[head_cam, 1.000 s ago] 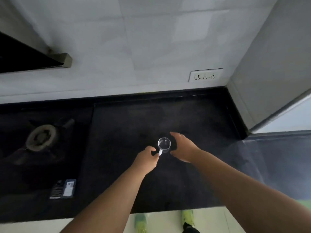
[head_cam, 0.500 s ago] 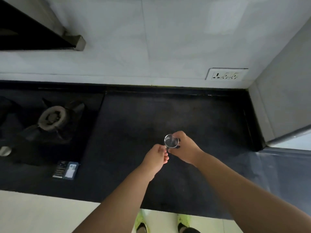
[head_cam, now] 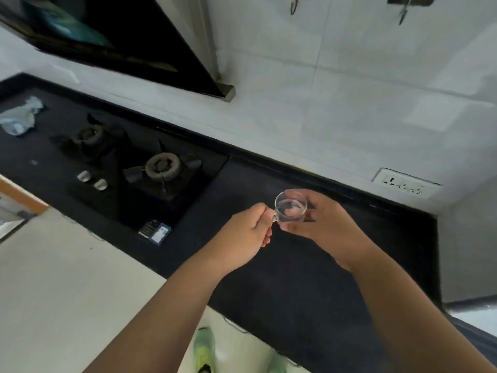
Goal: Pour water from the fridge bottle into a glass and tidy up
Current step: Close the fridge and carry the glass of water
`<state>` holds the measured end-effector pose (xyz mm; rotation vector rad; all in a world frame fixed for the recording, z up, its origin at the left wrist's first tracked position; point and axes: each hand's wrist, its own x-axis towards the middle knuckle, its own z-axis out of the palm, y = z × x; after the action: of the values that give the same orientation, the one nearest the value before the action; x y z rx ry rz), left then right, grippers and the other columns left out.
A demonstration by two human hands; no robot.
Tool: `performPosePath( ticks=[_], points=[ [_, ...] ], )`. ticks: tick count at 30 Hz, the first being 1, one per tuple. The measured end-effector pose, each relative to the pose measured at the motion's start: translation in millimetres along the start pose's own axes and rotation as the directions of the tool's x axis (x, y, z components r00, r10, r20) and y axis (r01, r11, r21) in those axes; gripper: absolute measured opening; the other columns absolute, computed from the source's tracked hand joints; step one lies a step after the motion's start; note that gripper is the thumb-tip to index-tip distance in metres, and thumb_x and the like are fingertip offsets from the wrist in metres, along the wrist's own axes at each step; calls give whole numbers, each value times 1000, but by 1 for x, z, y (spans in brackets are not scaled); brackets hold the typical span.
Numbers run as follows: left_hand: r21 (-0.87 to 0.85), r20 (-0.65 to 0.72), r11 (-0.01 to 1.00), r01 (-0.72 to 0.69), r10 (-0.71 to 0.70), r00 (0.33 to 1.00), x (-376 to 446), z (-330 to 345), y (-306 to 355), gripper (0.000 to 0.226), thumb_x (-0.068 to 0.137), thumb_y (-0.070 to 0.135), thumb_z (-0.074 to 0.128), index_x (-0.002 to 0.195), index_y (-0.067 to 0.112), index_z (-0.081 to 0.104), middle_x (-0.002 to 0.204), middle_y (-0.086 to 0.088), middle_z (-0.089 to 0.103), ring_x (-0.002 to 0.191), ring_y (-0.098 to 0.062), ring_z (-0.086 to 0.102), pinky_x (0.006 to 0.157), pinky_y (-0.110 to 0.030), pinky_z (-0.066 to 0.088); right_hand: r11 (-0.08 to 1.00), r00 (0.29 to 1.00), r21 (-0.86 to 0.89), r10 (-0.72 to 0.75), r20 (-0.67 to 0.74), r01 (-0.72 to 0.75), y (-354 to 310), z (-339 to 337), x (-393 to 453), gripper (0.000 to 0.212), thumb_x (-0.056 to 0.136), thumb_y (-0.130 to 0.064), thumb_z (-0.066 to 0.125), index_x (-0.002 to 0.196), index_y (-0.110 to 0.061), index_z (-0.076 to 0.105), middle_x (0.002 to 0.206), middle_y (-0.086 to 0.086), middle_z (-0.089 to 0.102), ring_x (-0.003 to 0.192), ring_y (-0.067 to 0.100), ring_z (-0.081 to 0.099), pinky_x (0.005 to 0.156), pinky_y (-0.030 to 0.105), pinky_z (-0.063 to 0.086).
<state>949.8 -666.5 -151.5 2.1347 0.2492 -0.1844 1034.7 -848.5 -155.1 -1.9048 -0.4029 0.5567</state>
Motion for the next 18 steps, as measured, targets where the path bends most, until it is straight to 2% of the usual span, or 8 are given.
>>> performPosePath(
  ticks=[3, 9, 15, 18],
  points=[
    [-13, -105, 1000, 3, -5, 994, -32, -25, 1, 30, 111, 39, 36, 88, 36, 55, 88, 7, 68, 80, -3, 68, 77, -19, 55, 998, 994, 3, -69, 80, 69, -35, 19, -7, 56, 76, -13, 90, 121, -39, 68, 115, -12, 76, 105, 8, 73, 98, 43, 59],
    [-77, -288, 995, 66, -86, 954, -114, -77, -20, 35, 111, 38, 37, 85, 27, 57, 82, 5, 68, 77, -6, 68, 80, -28, 59, 987, 958, 12, -160, 239, 162, -91, 87, -26, 49, 79, -14, 88, 117, -38, 68, 112, -11, 76, 104, 8, 74, 95, 43, 61],
    [-168, -441, 974, 154, -214, 872, -216, -125, -63, 38, 110, 42, 38, 85, 22, 58, 81, 2, 69, 72, -3, 65, 72, -17, 53, 972, 884, -4, -210, 418, 233, -133, 189, -53, 50, 79, -17, 89, 119, -40, 69, 111, -14, 77, 104, 6, 73, 95, 40, 60],
    [-209, -502, 963, 172, -257, 826, -271, -147, -91, 38, 110, 43, 39, 82, 25, 58, 79, 5, 68, 75, -11, 68, 78, -29, 56, 964, 846, -9, -227, 482, 264, -155, 247, -76, 52, 78, -19, 90, 118, -42, 66, 109, -21, 75, 102, 0, 72, 93, 32, 60]
  ],
)
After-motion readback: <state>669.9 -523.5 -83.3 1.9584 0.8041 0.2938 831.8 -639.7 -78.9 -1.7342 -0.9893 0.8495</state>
